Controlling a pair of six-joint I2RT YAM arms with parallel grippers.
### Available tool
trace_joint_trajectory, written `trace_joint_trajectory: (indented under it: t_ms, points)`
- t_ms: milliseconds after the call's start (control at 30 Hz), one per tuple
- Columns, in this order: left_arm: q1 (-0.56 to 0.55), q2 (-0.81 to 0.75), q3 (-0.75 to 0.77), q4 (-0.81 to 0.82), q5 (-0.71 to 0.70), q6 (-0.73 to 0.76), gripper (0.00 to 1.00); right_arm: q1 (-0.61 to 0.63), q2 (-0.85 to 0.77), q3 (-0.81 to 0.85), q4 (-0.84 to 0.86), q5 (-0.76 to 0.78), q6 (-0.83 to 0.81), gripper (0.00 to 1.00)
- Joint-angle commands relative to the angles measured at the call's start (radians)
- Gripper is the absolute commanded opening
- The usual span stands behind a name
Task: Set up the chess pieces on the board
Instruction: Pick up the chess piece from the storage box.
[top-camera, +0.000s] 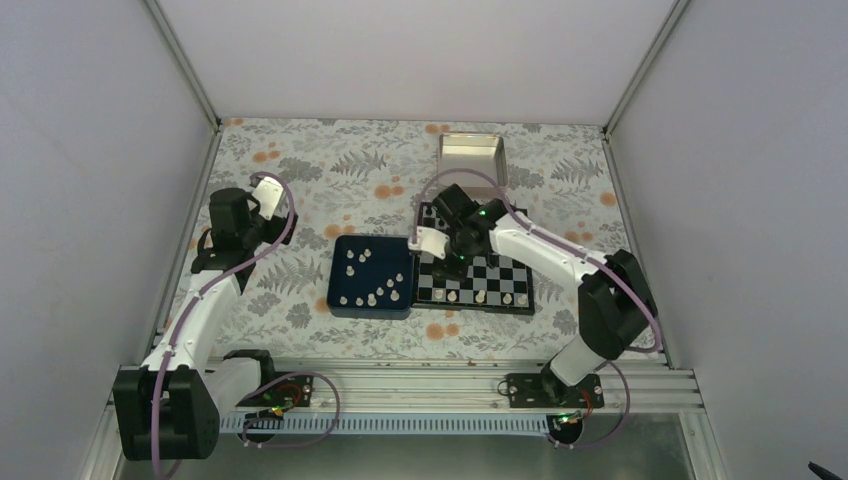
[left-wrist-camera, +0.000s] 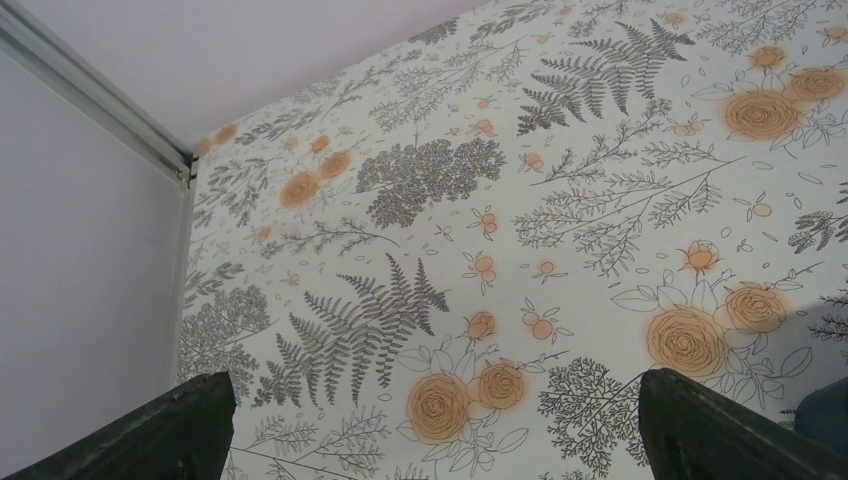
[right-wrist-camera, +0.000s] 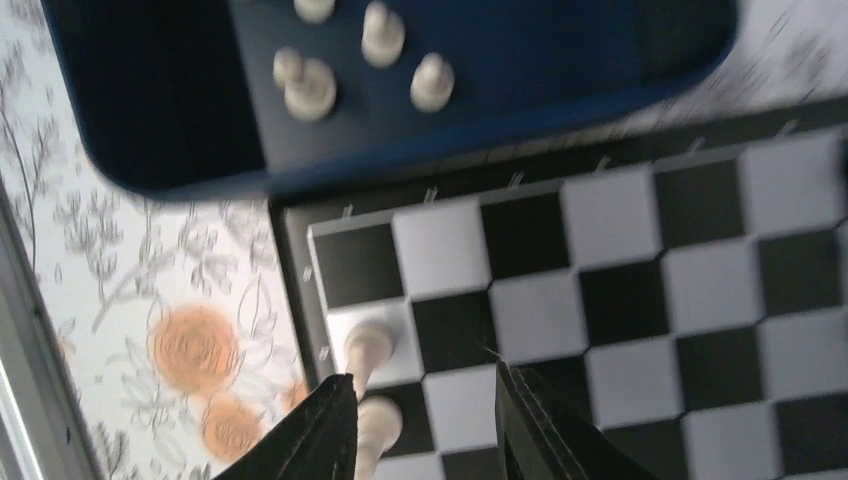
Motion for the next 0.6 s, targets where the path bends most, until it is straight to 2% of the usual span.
trace_joint_trajectory:
  t_ms: [0, 233, 567]
  points:
    - [0.007, -0.011, -0.007, 0.019, -0.007, -0.009, 1.0, 0.051, 0.087, 0.169, -0.032, 0.032, -0.012, 0.38]
    - [0.009, -0.016, -0.011, 0.021, -0.005, -0.009, 1.0, 0.153, 0.333, 0.478, -0.071, 0.056, -0.026, 0.34]
    - [0.015, -0.03, -0.015, 0.024, 0.001, -0.009, 1.0, 0.222, 0.6, 0.765, -0.105, 0.022, -0.059, 0.36]
